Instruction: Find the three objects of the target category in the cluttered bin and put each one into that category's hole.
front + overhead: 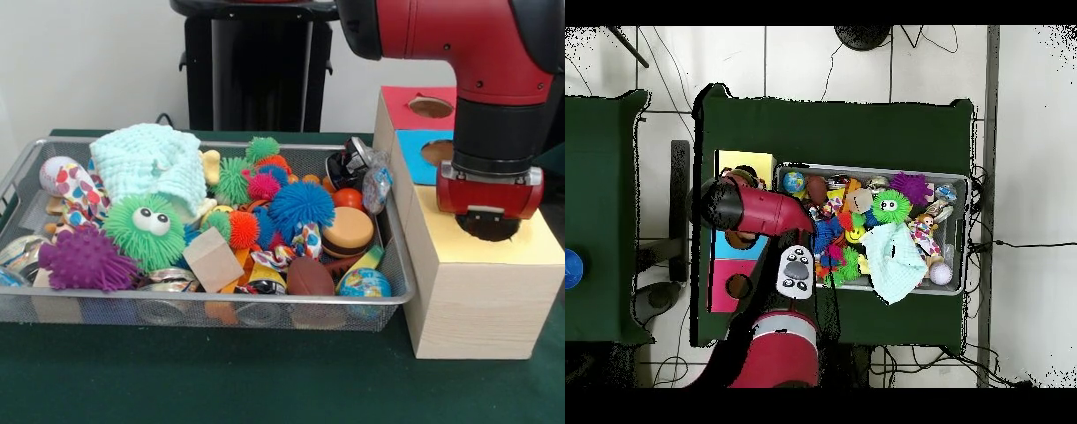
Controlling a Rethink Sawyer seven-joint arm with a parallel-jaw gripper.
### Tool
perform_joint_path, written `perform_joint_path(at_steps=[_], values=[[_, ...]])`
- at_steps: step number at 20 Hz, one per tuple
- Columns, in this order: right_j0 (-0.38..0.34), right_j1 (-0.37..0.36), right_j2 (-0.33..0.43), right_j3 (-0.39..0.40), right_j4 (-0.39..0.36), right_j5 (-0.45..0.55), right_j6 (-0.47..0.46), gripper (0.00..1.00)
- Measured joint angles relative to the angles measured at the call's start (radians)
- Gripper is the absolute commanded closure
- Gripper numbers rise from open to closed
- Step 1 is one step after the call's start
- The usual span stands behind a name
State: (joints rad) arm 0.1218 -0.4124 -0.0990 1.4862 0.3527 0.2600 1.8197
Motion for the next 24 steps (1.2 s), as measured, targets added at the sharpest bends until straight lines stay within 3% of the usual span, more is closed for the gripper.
perform_joint_path(at_steps=[24], values=[[0.055, -0.036, -0.070, 0.004, -0.001, 0.041, 0.020, 0.00]])
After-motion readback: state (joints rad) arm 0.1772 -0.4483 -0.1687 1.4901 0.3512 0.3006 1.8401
